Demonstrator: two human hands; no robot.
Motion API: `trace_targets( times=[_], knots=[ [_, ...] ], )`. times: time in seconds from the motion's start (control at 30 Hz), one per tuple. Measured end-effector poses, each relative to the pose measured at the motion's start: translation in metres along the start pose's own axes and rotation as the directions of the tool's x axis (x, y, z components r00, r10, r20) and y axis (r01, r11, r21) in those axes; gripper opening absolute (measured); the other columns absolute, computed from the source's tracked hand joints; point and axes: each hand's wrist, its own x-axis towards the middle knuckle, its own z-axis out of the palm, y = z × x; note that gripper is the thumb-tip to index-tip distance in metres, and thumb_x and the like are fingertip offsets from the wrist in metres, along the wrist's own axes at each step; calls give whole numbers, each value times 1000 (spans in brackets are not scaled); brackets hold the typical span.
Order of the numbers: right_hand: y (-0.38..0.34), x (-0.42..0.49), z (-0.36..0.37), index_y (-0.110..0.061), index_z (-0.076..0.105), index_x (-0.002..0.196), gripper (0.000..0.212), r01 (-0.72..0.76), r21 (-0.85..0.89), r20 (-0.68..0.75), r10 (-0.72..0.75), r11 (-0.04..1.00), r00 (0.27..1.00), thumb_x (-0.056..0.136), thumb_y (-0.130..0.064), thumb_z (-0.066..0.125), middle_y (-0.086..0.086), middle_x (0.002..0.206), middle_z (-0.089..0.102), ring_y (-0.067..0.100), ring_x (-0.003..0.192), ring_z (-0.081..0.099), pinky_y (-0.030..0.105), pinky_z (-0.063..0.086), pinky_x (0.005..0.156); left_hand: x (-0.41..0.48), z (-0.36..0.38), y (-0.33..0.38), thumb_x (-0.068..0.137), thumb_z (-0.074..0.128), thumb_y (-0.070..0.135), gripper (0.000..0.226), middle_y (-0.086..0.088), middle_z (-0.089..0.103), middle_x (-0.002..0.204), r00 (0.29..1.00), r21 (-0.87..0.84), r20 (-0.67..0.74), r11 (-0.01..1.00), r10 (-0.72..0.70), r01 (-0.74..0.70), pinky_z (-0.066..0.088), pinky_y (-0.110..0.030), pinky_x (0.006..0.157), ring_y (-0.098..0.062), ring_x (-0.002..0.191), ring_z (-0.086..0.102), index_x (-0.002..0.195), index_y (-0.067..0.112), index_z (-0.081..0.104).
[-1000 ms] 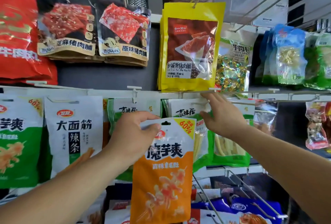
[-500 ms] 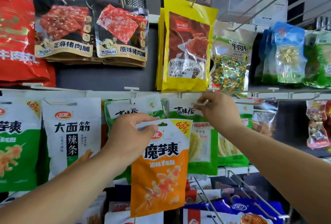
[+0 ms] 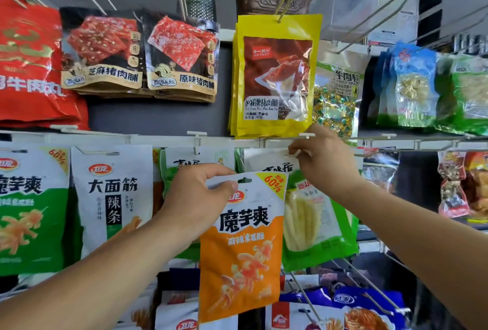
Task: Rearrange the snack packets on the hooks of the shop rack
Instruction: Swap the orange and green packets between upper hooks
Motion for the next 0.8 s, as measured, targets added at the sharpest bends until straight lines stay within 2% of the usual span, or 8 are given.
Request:
trace_targets(
  times=[0.13,0.23,0.33,0.4,0.47,0.53,0.63,0.8],
  knots=[
    [1,2,-8,-24,70,87,15,-268,202,250,215,942,944,97,-13,64,-13,71,63,13,63,59,28,43,59,-5,0,5,96,69,10,10,19,61,81,1000,-4,21,1000,19,-19,39,2,40,30,54,56,98,19,72],
    [-1,0,-23,-24,68,83,18,-389,371,343,265,843,901,99,-15,66,-5,78,69,18,73,64,28,49,61,-7,1,10,97,69,11,11,19,61,82,999,21,6,999,32,-32,39,2,41,28,55,57,101,20,72],
    [-11,-6,-31,-29,72,82,20,-482,486,379,321,729,868,99,-19,68,1,89,76,29,86,72,42,60,77,-7,4,14,96,72,15,11,21,64,88,999,66,-16,997,46,-45,43,0,47,7,72,67,102,25,74],
    [-15,-7,-36,-28,71,80,24,-517,490,390,355,702,850,101,-18,64,4,82,72,27,75,67,37,57,67,-9,6,18,95,72,18,11,19,66,91,998,109,-29,993,53,-49,48,-4,55,3,80,63,97,29,73],
    [-17,-6,-47,-20,70,84,23,-517,482,366,373,708,853,103,-14,58,6,74,66,20,60,55,26,44,50,-11,8,21,94,73,19,11,13,71,90,999,105,-31,994,42,-38,61,-24,65,-6,78,69,93,29,74],
    [-14,-8,-64,-13,69,87,20,-473,484,284,380,736,881,101,-13,56,5,73,67,17,55,52,23,39,43,-14,11,28,90,78,21,14,19,69,84,998,103,-26,993,56,-53,57,-20,65,6,74,69,84,32,73],
    [2,-20,-91,-12,71,86,16,-398,425,172,359,813,917,97,-19,62,6,80,74,21,68,62,31,47,58,-17,22,39,79,88,29,18,23,66,81,996,108,-25,991,82,-79,40,-4,64,17,70,61,73,32,71],
    [48,-54,-111,-14,78,85,12,-540,358,263,473,762,841,94,-21,75,1,84,77,16,77,68,27,54,71,-21,53,50,77,88,34,21,22,61,93,997,67,10,995,73,-74,39,-23,87,2,90,57,87,28,71]
  ],
)
